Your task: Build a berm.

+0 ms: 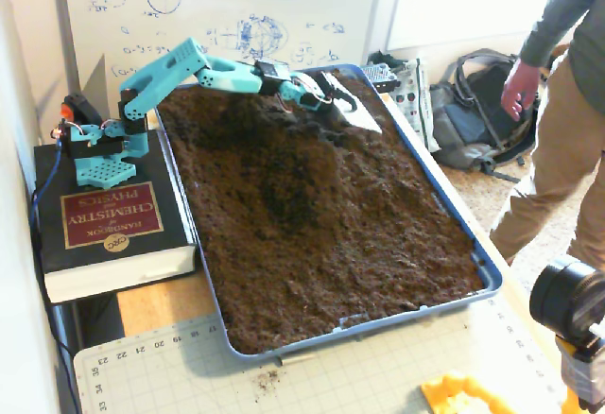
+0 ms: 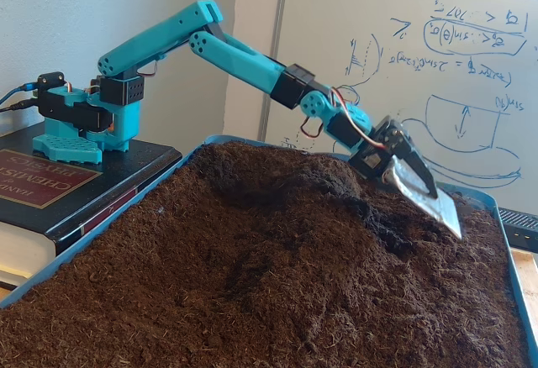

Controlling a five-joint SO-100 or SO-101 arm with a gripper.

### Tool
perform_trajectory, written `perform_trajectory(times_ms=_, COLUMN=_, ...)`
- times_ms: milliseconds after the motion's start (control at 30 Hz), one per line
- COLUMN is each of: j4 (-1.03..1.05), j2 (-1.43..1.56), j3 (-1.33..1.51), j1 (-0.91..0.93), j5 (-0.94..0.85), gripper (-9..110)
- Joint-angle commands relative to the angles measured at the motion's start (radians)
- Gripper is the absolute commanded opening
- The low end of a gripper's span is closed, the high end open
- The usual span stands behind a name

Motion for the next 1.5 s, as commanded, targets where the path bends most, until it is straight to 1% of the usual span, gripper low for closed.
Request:
perform_trajectory(times_ms=0, j4=-0.044, j2=0.032, j3=-0.101, j1=0.046, j5=-0.031, gripper=1)
perform_trajectory(times_ms=333, j4=-0.049, j2=-0.094, j3=-0.103, j1=0.086, j5=-0.183, gripper=1)
perform_trajectory(times_ms=500, j4=-0.034, j2=-0.121, j3=-0.092, j1=0.078, j5=-0.198, gripper=1)
perform_trajectory(times_ms=633, j4=-0.034, j2=-0.095, j3=-0.002, j1=0.075, j5=-0.196, gripper=1)
perform_trajectory(times_ms=967, j4=-0.032, j2=0.054, j3=0.275, j1=0.072, j5=-0.164, gripper=1)
perform_trajectory(times_ms=1100, j4=-0.032, j2=0.075, j3=0.298, j1=0.055, j5=-0.069, gripper=1)
perform_trajectory(times_ms=1233, j4=-0.032, j2=0.075, j3=0.296, j1=0.043, j5=-0.029, gripper=1)
perform_trajectory(times_ms=1400, j4=-0.032, j2=0.077, j3=0.305, j1=0.041, j5=-0.02, gripper=1)
perform_trajectory(times_ms=1467, j4=-0.032, j2=0.078, j3=0.298, j1=0.041, j5=0.02, gripper=1)
